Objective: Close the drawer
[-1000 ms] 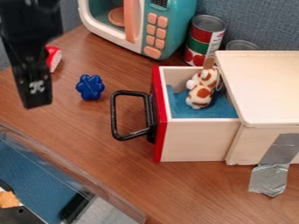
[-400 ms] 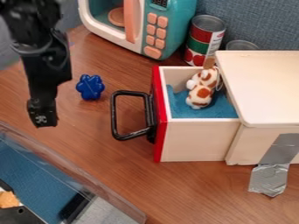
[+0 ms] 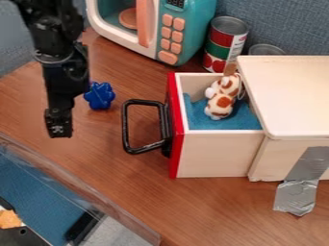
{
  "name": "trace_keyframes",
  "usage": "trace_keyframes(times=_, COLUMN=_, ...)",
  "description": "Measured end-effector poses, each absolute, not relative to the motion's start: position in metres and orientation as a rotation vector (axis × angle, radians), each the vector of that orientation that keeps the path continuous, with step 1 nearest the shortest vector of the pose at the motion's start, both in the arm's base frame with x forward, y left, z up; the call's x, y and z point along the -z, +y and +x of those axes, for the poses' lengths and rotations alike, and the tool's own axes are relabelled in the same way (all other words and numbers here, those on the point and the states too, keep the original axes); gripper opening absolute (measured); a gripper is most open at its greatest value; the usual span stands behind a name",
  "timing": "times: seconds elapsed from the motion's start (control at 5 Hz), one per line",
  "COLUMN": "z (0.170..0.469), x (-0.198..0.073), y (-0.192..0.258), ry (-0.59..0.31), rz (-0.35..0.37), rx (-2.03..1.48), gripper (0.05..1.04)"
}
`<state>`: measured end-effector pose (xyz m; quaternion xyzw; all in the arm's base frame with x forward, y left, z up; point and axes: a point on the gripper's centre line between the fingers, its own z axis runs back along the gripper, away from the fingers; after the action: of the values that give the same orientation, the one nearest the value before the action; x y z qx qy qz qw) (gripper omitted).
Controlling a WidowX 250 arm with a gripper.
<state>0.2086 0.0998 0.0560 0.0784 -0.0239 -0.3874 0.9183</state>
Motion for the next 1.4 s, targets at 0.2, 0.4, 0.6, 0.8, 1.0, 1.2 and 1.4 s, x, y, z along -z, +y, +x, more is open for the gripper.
trace_keyframes(times=0.2, z=0.220, x=-0.051, y=0.092, ry=-0.033, rz=0.158, rx=0.800, gripper=1.001)
trace_keyframes(times=0.4, z=0.226, x=-0.044, y=0.080, ry=-0.011, rz=0.154, rx=0.809, gripper=1.001)
trace_keyframes(times=0.6, z=0.233, x=-0.036, y=0.067, ry=-0.013, rz=0.170, rx=0.829, gripper=1.001)
trace_keyframes(times=0.8, z=0.238, x=-0.022, y=0.054, ry=0.011, rz=0.184, rx=0.845, gripper=1.001)
trace_keyframes(times=1.0, z=0.244, x=-0.007, y=0.042, ry=0.044, rz=0.196, rx=0.856, gripper=1.000)
trace_keyframes(times=1.2, z=0.270, x=-0.006, y=0.029, ry=0.038, rz=0.200, rx=0.855, gripper=1.001)
trace_keyframes(times=1.4, z=0.292, x=-0.007, y=0.009, ry=0.030, rz=0.185, rx=0.846, gripper=1.001)
